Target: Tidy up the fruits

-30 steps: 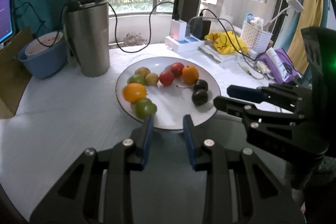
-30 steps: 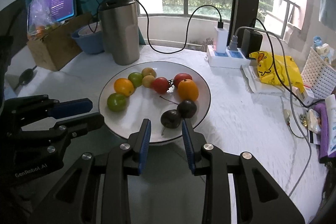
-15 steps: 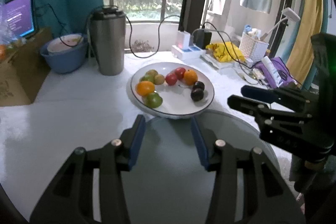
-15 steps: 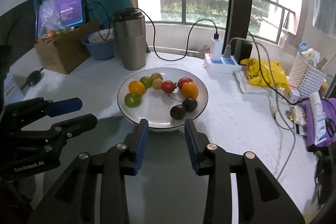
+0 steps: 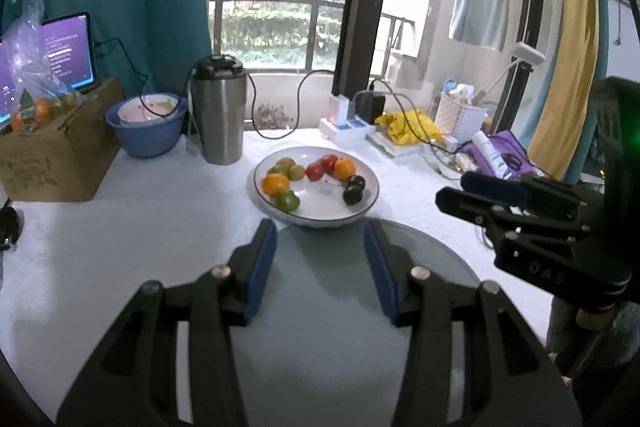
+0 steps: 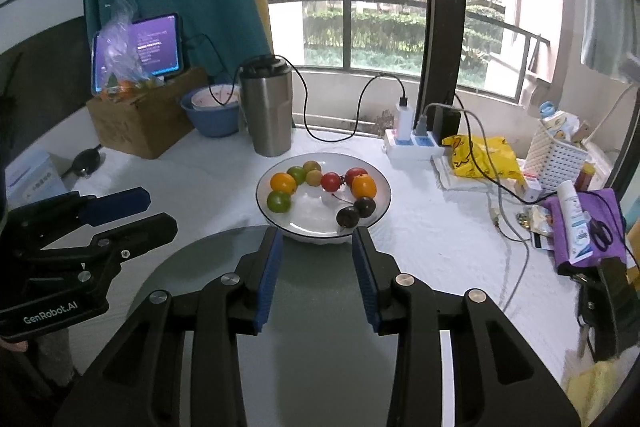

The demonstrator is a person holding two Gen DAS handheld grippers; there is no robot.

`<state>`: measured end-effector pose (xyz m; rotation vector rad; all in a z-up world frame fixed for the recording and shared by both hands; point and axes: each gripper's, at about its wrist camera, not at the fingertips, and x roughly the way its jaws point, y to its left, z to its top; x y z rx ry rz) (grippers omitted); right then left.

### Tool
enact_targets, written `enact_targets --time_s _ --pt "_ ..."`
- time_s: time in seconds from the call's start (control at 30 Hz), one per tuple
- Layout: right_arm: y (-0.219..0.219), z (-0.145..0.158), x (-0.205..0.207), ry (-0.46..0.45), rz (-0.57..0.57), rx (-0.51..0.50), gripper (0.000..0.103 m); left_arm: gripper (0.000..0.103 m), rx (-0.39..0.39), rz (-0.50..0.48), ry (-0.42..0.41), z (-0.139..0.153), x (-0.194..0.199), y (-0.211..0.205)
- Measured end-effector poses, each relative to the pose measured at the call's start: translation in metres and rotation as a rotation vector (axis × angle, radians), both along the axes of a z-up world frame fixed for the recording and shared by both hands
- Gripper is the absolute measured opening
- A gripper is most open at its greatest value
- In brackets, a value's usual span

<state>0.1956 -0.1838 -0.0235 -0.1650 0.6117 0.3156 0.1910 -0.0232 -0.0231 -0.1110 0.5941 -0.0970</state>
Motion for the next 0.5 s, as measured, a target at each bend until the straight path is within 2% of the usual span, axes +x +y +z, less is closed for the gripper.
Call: enact_targets --time_s 0.3,0.33,0.37,0.4,0.5 --pt "-0.001 0.027 -0.041 -0.07 -0.018 0.016 0.038 0.049 0.026 0.034 -0.066 0.023 -0.036 -0.002" --pt "-0.001 0.03 -0.045 -0.078 -0.019 0.017 0.038 0.053 0.034 0.043 -0.072 0.026 -0.04 -0.002" --pt "-0.001 0.033 -0.05 -0.087 -0.022 0.018 0.038 0.073 0.044 0.047 -0.081 0.03 -0.046 -0.003" --pt "-0.001 0.035 -0.054 -0.095 -0.025 0.02 0.039 0.085 0.041 0.047 -0.09 0.033 -0.05 -0.003" --pt "0.0 0.045 -0.067 -0.123 -0.031 0.027 0.039 0.085 0.033 0.056 -0.141 0.045 -0.066 -0.001"
